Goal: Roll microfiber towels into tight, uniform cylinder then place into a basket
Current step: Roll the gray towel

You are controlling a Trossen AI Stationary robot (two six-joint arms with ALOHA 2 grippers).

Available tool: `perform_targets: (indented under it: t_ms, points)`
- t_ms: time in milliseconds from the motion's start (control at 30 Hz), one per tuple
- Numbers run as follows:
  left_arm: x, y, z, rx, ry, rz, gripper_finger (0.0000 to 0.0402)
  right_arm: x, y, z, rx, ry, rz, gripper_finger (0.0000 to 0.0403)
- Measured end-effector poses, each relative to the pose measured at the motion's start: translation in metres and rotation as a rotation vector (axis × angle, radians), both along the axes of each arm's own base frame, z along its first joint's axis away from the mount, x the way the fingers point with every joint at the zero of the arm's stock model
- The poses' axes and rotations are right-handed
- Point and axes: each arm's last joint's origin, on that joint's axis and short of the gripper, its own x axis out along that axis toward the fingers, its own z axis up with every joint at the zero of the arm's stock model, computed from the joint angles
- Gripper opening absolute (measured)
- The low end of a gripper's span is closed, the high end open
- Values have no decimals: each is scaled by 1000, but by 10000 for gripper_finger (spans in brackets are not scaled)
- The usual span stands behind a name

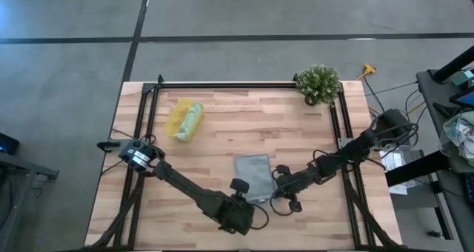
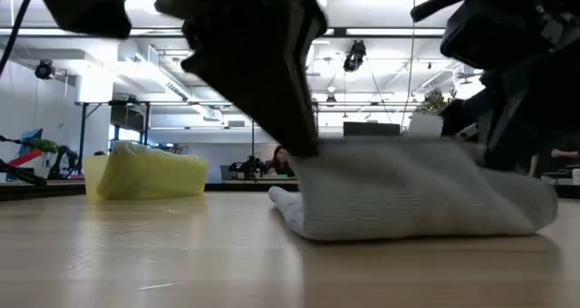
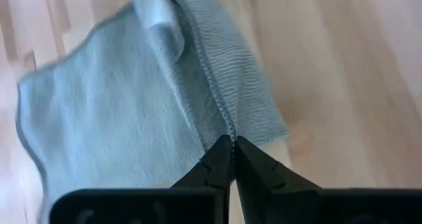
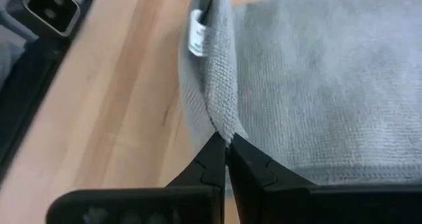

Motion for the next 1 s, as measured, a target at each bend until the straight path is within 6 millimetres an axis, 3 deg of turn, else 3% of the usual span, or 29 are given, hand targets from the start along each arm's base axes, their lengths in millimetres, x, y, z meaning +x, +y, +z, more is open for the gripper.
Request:
perform_targets:
  t_ms: [400,633,1000]
  points:
    - [-1,13,-19,8,22,65,1,4,2,-35,-89,86,24,9]
    - [-5,23,-44,31,44,69,1,2,2,-31,-91,79,31,9]
    - [-7,20,-48,22,18,54,2,-5,12,-30,-122,71,83,9]
